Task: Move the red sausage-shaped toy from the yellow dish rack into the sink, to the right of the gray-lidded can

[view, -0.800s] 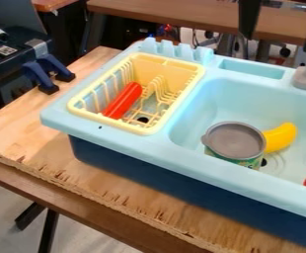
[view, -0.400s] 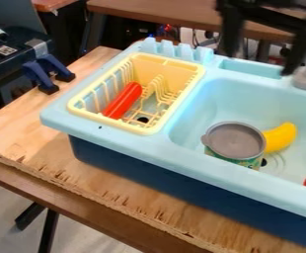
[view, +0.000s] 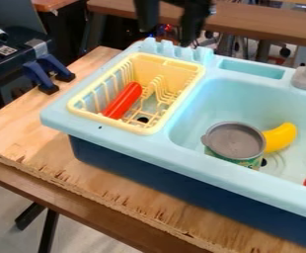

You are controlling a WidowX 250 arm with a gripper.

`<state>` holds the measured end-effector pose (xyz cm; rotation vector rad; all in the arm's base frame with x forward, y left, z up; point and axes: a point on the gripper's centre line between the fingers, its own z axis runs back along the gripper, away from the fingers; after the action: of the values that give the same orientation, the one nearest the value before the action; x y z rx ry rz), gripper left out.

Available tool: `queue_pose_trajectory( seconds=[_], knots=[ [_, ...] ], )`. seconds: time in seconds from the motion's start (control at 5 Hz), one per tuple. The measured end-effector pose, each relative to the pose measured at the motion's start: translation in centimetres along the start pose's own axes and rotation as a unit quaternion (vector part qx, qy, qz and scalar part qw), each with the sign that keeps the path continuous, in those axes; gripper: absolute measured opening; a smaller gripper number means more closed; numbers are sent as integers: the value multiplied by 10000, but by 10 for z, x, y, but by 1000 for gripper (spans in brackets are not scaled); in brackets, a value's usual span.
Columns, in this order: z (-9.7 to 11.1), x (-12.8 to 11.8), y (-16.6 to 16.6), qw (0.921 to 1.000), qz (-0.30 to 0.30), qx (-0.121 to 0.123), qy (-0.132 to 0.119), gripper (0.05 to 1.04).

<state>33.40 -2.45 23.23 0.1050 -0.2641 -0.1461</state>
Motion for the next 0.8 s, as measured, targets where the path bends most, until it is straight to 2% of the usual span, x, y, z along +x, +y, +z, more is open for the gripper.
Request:
queue_pose_trajectory(
  seconds=[0.2,0.4,0.6,0.8],
  knots=[
    [-29,0,36,9991,-318,-288,-45,1011],
    [-53,4,47,9989,-381,-246,-65,1011],
    [-61,7,44,9987,-427,-221,-187,1011],
    [-74,1,35,9986,-483,-193,-107,1011]
  ],
)
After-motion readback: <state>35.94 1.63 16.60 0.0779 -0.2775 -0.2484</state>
